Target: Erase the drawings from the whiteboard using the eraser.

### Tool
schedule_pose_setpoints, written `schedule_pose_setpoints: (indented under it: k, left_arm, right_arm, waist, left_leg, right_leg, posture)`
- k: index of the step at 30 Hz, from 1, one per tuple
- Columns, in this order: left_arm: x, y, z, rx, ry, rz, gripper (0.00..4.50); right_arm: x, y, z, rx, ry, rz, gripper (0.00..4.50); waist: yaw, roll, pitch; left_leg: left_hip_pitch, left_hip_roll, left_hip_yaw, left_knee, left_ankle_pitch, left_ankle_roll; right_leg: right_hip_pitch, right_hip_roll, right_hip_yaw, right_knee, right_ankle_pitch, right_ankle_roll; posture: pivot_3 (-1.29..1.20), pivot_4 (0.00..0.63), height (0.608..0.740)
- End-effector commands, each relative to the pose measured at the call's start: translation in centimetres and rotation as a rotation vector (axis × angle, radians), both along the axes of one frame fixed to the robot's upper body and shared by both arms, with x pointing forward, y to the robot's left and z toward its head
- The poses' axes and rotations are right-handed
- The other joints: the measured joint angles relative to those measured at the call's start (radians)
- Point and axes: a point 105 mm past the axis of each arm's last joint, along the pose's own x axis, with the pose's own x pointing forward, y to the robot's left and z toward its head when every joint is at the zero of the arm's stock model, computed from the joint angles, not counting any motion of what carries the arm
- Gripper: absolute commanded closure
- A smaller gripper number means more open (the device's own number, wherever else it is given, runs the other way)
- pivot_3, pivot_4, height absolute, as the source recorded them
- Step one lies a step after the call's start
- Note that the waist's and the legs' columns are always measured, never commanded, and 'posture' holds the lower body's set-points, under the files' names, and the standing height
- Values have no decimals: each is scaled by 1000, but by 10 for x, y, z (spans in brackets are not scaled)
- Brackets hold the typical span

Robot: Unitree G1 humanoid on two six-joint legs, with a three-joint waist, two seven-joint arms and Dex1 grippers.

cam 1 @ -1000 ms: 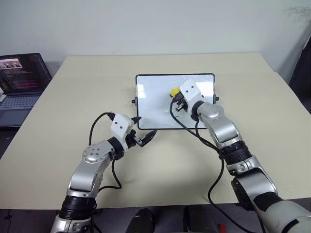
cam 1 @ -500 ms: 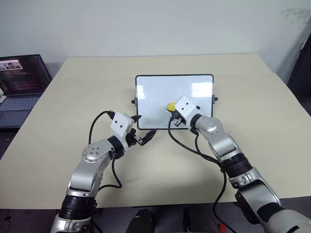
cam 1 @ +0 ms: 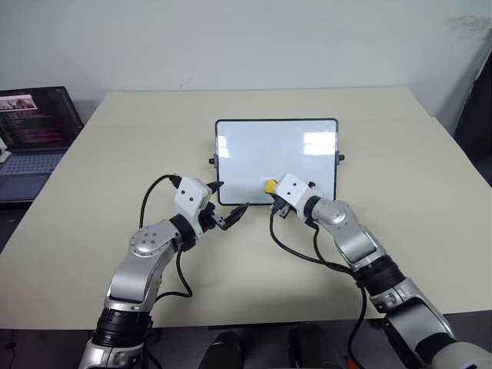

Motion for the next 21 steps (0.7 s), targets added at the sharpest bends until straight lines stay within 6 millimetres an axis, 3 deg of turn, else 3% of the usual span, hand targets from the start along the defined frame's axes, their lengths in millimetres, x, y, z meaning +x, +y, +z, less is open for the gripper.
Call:
schedule_pose_setpoints:
  k: [1,13,21]
  left_arm:
    - [-2,-4,17,-9,-67,-16,0]
    - [-2,-4,19,-7,-65,-15,0]
    - [0,-7,20,-8,-67,-25,0]
  right_arm:
    - [-2,-12,-22,-47,69,-26,3541]
    - [5,-11,-5,-8,43,-46,3541]
    - [27,-35,11,-13,-1,-149,3541]
  waist:
    - [0,0,0]
    - [0,0,0]
    - [0,0,0]
  left_leg:
    - [0,0,0,0,0,0]
    - [0,0,0,0,0,0]
    - [0,0,0,0,1,1]
  right_leg:
    - [0,0,0,0,0,0]
    - [0,0,0,0,0,0]
    - [0,0,0,0,3,0]
  posture:
    - [0,150,740]
    - [0,150,740]
    - [0,150,740]
